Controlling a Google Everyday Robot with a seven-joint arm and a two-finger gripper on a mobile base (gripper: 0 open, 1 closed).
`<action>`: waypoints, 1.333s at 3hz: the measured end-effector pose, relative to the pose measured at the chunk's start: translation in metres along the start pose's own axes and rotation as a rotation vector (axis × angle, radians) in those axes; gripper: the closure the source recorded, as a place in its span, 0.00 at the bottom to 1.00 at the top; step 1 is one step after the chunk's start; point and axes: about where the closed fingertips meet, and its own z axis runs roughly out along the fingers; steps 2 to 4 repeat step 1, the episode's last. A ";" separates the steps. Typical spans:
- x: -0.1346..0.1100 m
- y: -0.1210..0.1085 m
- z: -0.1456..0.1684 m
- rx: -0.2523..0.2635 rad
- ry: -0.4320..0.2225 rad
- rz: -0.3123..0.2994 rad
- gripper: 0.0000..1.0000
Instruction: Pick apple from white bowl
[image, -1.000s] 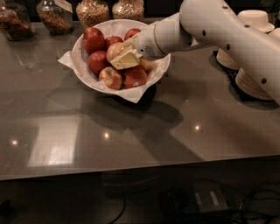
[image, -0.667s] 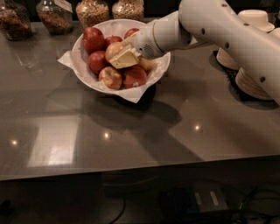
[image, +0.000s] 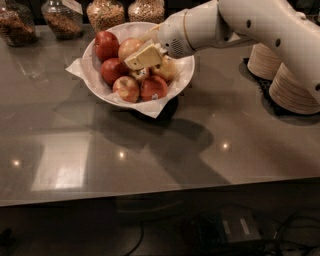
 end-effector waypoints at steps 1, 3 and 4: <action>-0.014 0.000 -0.028 -0.016 -0.049 0.020 1.00; -0.014 0.000 -0.028 -0.016 -0.049 0.020 1.00; -0.014 0.000 -0.028 -0.016 -0.049 0.020 1.00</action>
Offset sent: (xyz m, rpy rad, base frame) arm 0.0000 0.0000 0.0000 0.0000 0.0000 0.0000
